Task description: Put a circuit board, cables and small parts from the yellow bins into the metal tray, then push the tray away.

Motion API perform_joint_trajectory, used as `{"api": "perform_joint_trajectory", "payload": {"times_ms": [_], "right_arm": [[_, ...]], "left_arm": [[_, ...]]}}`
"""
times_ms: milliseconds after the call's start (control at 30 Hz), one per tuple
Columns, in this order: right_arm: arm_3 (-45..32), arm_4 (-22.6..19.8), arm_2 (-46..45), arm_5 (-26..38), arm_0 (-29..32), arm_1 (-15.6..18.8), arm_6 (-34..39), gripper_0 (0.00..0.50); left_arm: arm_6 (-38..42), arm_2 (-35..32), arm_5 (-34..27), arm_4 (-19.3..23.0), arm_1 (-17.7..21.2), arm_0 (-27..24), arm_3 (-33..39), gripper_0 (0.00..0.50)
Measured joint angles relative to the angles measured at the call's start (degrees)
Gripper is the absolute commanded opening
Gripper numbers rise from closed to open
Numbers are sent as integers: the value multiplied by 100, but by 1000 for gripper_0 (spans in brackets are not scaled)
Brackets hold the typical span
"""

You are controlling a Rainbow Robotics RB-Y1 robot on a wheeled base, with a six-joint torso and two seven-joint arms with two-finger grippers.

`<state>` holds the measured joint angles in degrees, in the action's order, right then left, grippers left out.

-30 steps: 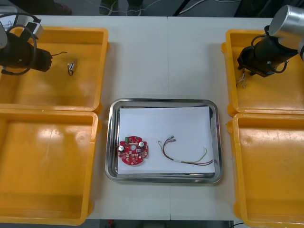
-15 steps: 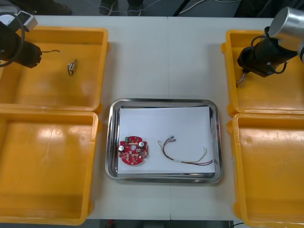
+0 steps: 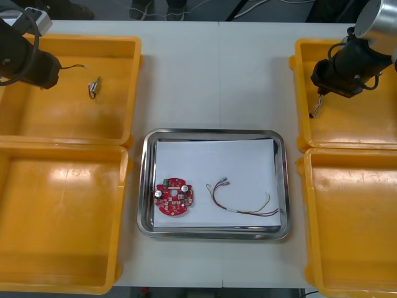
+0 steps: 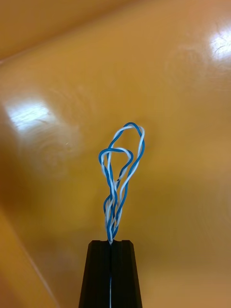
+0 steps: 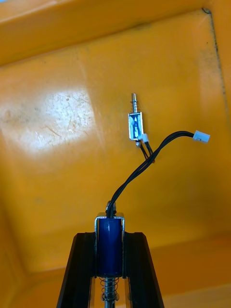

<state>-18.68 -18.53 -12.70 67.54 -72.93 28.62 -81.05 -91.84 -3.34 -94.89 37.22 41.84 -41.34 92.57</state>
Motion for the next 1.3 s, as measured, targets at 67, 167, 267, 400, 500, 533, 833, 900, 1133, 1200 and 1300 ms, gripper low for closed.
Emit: {"api": "perform_joint_trajectory", "payload": {"times_ms": [67,167,267,400,500,533,833,900,1133,1200,1300], "right_arm": [[-231,8,0,291,21,0,0,0],[-601,16,0,781,32,4,0,0],[-952,40,-3,1218,37,13,1,0],[-1468,58,-6,1907,47,45,1,0],[-1874,59,-17,2418,54,107,1,0],[-2012,59,-25,2591,57,135,1,0],[-3260,-53,-99,3997,202,385,2,0],[-3695,-164,-99,4197,336,434,3,0],[-5150,-545,-102,4209,1016,607,18,0],[-5531,-664,-109,4211,1228,651,63,0],[-6097,-778,-140,4215,1550,712,131,0]], "left_arm": [[256,-1,-233,-92,-79,16,233,0],[357,-3,-614,-269,-303,22,604,0],[357,-4,-944,-403,-585,25,952,0],[415,-1,-1399,-677,-993,27,1405,0],[642,40,-1461,-828,-1249,29,1671,0],[787,75,-1463,-871,-1317,29,1743,0],[2836,1133,-1469,-1394,-1792,28,2080,0],[3044,1338,-1469,-1407,-1859,28,2092,0],[3105,2012,-1470,-1604,-1978,27,2122,0],[3153,2272,-1471,-1715,-1980,27,2122,0],[3314,2640,-1471,-1786,-1982,27,2122,0]]}}
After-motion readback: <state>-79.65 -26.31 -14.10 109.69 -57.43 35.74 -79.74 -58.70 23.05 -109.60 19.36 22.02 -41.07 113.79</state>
